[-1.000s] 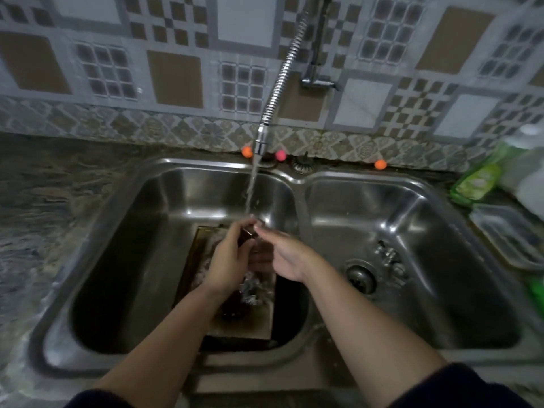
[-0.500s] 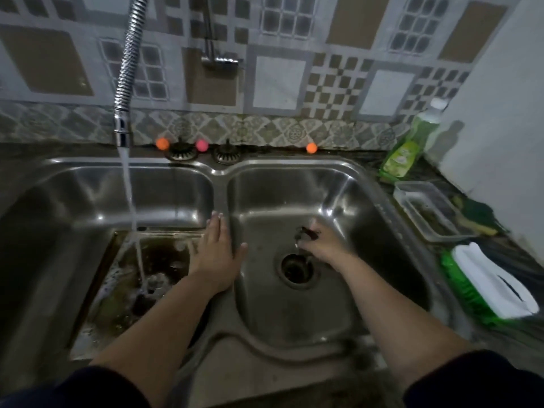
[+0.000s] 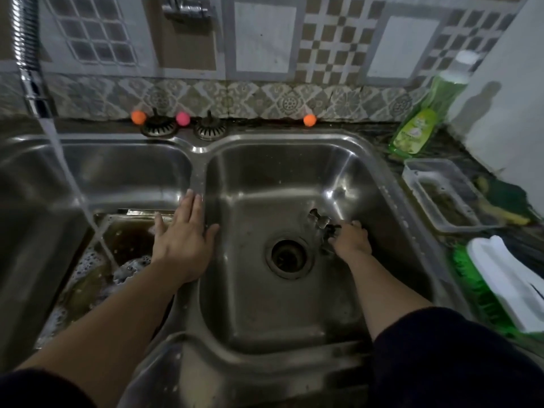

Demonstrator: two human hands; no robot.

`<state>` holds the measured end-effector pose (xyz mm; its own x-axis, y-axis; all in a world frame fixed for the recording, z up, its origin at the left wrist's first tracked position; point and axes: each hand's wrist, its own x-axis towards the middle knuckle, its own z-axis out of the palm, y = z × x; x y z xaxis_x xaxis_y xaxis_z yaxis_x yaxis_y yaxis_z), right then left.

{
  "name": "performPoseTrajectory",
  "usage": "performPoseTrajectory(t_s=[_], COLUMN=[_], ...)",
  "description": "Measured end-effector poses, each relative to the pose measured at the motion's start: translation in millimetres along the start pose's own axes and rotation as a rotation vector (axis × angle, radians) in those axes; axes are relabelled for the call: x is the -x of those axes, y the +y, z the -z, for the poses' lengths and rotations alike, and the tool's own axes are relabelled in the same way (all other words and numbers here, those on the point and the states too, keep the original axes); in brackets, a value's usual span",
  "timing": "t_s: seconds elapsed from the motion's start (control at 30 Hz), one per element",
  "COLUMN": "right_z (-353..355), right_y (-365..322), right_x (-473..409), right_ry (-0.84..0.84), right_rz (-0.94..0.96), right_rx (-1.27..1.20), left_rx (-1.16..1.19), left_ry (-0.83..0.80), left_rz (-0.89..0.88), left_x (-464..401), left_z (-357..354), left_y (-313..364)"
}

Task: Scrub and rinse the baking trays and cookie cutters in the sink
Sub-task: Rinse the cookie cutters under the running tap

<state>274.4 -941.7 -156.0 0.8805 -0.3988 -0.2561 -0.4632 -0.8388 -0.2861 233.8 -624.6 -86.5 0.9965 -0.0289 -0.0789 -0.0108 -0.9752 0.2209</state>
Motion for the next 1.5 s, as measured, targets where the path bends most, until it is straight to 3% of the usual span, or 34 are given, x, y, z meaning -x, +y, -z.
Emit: performPoseTrajectory(t_s=[0.27,0.5,0.67,0.8,0.87,1.0,1.07,1.2,1.27,1.37,1.5], right_z=[23,28,5,-30,-48,-82,-92,-108,-110,-109,-99], right_y=[-16,-112,-199,-238,-253,-286,-299,-313,-318,-323,-315], right_x=[30,98,162,199,208,216,221,226,226,224,224], right_ry=[0.02,-0.059,0.002,0.161,0.049,-0.343,-0.368,-0.234,-0.247,-0.29,-0.277], right_rz=[0.049,0.355,0.633,0.804,0.873,0.799,0.742,0.708,0.603,0.435,0.415], right_rx=[0.009,-0.026,-0.112,0.045,0.157,0.306,0.331,0.247,0.067,-0.256,-0.512], left_rx=[0.035,0.186,0.333,0.114,0.137,0.191,0.207,0.249,0.37,0.787,1.312], left_ry=[-0.031,-0.147,-0.269,-0.357,-0.401,-0.478,-0.507,-0.523,-0.451,-0.318,-0.412], left_rz=[-0.015,-0.084,-0.043,0.006,0.028,0.02,0.015,0.007,0.039,0.2,0.357], left_x=[-2,9,27,33,37,44,43,40,39,39,39], left_z=[1,13,9,6,7,8,3,3,8,17,27], left_y=[0,-11,-66,-136,-165,-192,-200,-205,-204,-201,-195])
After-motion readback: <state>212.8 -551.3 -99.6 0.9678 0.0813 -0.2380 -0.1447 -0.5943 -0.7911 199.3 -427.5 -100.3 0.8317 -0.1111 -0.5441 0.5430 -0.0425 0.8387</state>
